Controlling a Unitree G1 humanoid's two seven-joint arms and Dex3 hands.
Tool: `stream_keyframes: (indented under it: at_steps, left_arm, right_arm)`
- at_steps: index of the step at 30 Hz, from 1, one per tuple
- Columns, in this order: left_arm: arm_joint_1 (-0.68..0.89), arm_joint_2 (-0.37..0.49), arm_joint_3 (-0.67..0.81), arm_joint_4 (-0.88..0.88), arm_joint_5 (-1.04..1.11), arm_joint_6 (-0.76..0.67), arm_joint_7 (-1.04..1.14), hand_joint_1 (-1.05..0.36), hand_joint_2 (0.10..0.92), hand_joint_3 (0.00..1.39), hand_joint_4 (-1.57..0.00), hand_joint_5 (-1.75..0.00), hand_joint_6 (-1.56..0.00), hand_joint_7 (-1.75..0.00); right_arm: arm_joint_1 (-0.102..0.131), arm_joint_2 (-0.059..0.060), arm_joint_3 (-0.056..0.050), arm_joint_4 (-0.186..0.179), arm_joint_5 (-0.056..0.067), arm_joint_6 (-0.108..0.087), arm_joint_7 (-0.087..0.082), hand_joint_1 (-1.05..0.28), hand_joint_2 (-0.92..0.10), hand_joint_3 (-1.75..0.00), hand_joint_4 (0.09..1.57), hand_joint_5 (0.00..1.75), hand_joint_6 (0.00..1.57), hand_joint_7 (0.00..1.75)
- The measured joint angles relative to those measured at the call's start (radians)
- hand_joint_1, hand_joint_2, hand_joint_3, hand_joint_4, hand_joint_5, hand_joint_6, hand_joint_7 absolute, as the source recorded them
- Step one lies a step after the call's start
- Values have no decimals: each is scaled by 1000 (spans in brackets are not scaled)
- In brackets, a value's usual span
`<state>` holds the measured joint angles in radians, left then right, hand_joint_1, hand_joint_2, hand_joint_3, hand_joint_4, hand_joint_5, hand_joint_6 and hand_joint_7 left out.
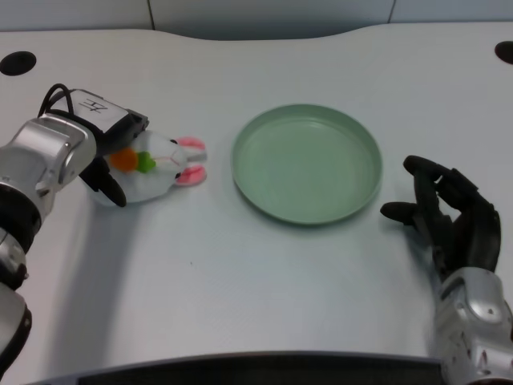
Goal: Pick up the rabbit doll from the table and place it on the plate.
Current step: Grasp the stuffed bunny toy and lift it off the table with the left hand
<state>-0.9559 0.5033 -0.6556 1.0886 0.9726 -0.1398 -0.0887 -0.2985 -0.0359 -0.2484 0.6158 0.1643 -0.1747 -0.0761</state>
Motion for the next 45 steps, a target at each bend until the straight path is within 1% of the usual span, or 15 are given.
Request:
stream_keyframes:
  at_steps: [5,12,14,18,22,30,34,38,45]
  left_arm:
    - [-11,-5,-19,42,1,-12,46,-909,882,4,-213,-125,-231,-35]
    - [-12,-23,-28,68,-5,-36,107,-897,900,5,-233,-145,-255,-28]
    - [-12,-32,-22,76,-24,-40,109,-883,880,1,-260,-160,-284,-36]
    - [-12,-45,5,81,-75,-50,118,-846,878,2,-286,-162,-309,-33]
    - [-12,-56,27,86,-104,-65,123,-844,876,1,-316,-161,-337,-33]
    - [-12,-66,32,92,-120,-61,100,-860,896,5,-305,-127,-314,-8]
    - [-12,-68,32,93,-120,-58,97,-857,885,1,-329,-128,-328,-12]
    - [-12,-68,32,94,-119,-55,98,-830,871,0,-348,-127,-347,-15]
    - [-12,-68,25,109,-116,-39,101,-827,877,2,-347,-109,-348,-8]
  right_arm:
    - [6,0,0,-10,0,0,3,-325,-921,-249,774,1143,791,528]
    - [10,0,0,-13,0,1,3,-313,-921,-251,778,1152,800,527]
    - [12,0,0,-13,0,1,4,-320,-921,-250,774,1150,799,525]
    - [12,0,0,-13,0,2,5,-321,-921,-248,785,1151,797,518]
    - [12,0,0,-14,0,2,5,-318,-921,-250,788,1149,796,513]
    - [12,0,-1,-17,1,3,5,-309,-921,-260,785,1144,796,509]
    - [12,0,-2,-17,4,3,6,-307,-921,-260,785,1140,800,511]
    - [12,0,-2,-17,2,3,6,-307,-921,-262,784,1140,801,511]
    - [12,-1,-3,-16,2,3,8,-316,-921,-254,784,1141,795,503]
